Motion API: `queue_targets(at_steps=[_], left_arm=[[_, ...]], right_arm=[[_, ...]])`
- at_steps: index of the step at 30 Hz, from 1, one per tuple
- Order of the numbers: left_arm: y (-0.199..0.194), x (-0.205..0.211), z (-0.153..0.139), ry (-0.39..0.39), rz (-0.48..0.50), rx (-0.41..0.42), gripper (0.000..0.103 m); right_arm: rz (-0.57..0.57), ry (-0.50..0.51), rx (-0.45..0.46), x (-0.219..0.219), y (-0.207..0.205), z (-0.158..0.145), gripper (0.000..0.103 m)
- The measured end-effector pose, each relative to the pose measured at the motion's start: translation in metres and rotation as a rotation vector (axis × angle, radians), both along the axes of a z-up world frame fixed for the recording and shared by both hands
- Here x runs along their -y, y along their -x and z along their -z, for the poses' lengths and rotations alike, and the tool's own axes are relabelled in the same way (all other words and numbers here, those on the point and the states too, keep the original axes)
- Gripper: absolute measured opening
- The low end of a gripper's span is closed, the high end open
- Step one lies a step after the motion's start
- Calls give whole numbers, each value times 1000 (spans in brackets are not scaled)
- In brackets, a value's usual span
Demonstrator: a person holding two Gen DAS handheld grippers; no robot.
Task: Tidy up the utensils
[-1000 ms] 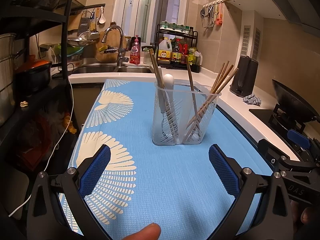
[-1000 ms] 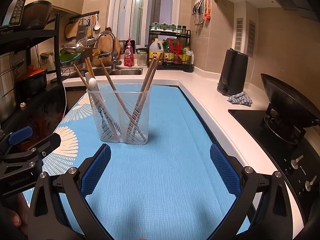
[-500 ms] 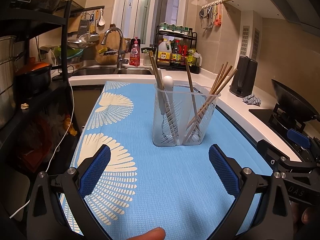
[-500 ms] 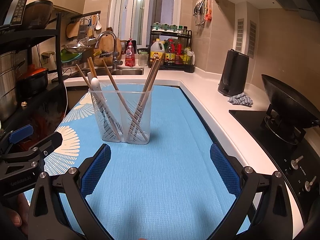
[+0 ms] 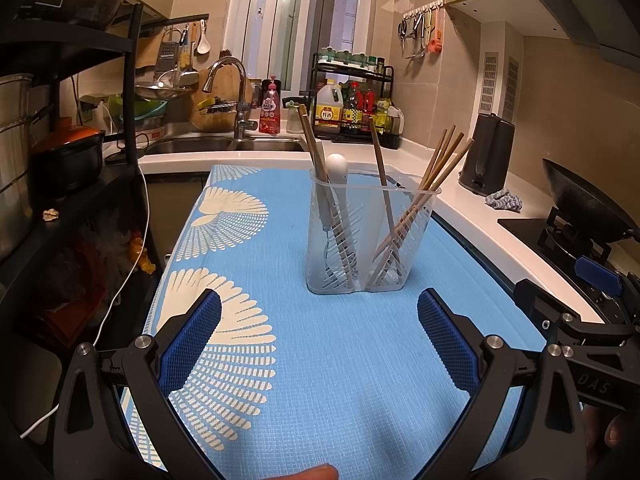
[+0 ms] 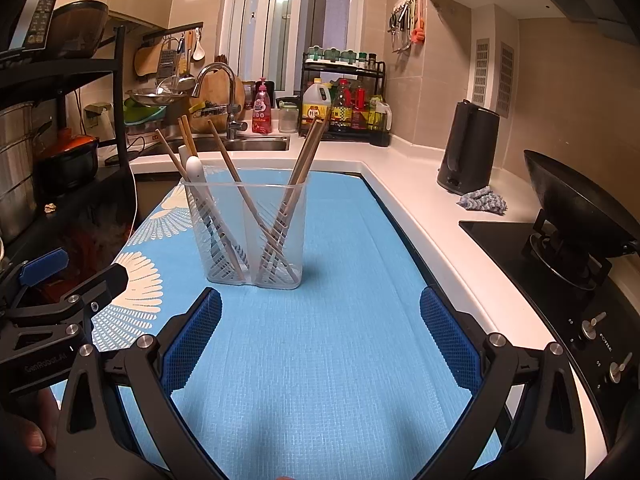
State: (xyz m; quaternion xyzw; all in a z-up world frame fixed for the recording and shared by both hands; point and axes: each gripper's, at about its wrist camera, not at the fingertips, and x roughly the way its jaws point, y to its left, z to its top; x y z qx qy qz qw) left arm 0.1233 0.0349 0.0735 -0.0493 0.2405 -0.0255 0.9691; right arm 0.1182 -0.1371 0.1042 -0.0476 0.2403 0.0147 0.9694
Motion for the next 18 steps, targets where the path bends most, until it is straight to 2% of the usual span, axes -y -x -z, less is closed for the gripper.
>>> queue_targets(at_steps=[18], left_arm=[[2, -2, -3, -5, 4, 7, 95]], right_arm=[[-3, -2, 1, -2, 1, -1, 98]])
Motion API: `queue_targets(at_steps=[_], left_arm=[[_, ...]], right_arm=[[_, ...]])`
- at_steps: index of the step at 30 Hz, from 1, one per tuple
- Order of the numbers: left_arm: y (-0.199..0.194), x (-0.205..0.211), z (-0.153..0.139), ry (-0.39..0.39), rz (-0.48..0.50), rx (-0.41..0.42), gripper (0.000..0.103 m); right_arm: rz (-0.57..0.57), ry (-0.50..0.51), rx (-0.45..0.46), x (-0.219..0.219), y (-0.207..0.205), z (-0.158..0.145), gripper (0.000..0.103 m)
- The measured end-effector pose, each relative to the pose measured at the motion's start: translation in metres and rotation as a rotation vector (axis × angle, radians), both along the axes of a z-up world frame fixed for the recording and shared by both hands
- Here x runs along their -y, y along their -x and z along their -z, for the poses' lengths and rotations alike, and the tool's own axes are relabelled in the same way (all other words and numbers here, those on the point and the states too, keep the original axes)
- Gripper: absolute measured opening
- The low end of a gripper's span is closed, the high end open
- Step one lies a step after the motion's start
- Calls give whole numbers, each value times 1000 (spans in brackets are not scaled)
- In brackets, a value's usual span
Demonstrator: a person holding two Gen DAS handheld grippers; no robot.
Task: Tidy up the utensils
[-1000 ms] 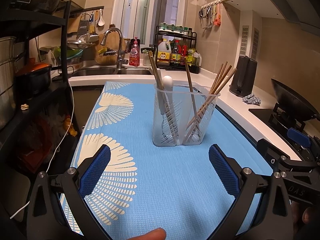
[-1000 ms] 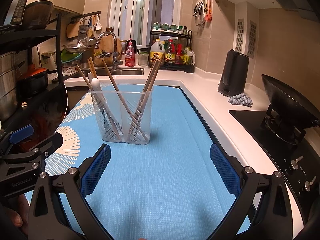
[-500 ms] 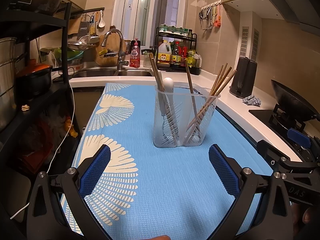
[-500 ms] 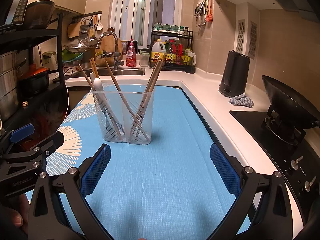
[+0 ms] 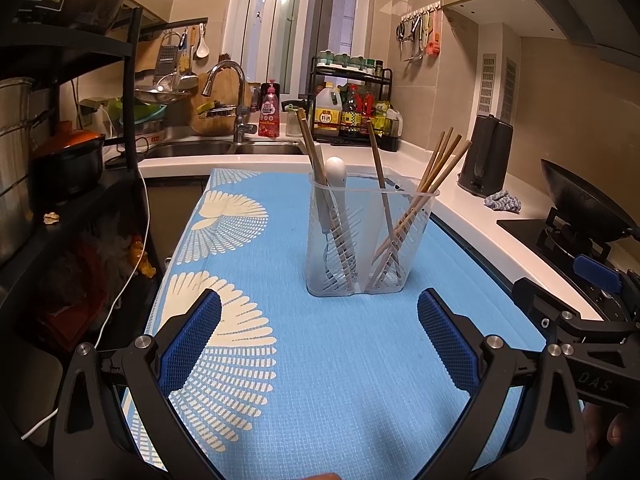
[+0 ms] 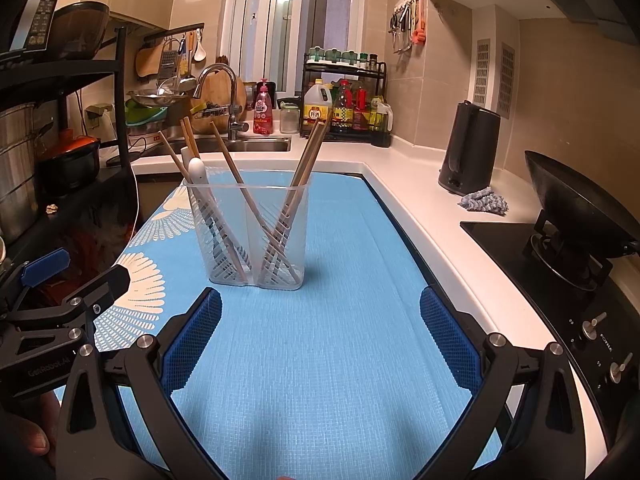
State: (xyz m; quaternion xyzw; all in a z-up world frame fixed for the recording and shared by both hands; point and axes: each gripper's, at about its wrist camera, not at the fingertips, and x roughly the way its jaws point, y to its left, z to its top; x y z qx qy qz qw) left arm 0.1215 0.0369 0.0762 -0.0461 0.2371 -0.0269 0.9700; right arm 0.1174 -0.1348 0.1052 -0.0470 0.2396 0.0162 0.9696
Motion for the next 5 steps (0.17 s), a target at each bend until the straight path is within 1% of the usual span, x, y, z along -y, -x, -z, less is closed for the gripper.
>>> queue_targets(at_steps=[5], left_arm=[[-2, -2, 1, 4, -7, -12, 95]], right_arm=[[-3, 0, -3, -1, 0, -1, 98]])
